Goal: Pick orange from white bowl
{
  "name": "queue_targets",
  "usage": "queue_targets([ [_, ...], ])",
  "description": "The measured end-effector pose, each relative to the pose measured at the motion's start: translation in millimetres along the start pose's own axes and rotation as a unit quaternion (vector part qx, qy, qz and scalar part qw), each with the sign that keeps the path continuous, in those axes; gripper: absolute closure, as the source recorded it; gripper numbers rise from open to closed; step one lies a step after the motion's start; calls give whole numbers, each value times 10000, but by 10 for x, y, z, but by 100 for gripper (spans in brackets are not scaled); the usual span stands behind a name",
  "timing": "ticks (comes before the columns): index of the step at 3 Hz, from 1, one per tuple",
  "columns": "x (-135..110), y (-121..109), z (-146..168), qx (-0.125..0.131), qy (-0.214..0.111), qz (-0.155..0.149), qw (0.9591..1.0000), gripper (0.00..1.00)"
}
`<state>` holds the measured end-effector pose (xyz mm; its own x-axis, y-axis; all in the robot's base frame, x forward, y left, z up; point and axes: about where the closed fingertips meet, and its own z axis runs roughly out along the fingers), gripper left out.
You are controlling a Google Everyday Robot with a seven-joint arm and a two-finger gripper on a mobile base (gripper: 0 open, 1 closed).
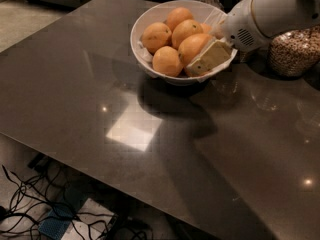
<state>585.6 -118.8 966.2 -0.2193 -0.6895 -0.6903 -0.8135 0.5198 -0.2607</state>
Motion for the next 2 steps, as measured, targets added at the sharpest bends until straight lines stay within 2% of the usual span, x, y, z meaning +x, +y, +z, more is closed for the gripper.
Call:
queue_targets([
  [1, 21, -55, -122, -55, -189, -466, 9987, 100],
  [2, 51, -120, -171, -58, -476, -761, 9959, 100],
])
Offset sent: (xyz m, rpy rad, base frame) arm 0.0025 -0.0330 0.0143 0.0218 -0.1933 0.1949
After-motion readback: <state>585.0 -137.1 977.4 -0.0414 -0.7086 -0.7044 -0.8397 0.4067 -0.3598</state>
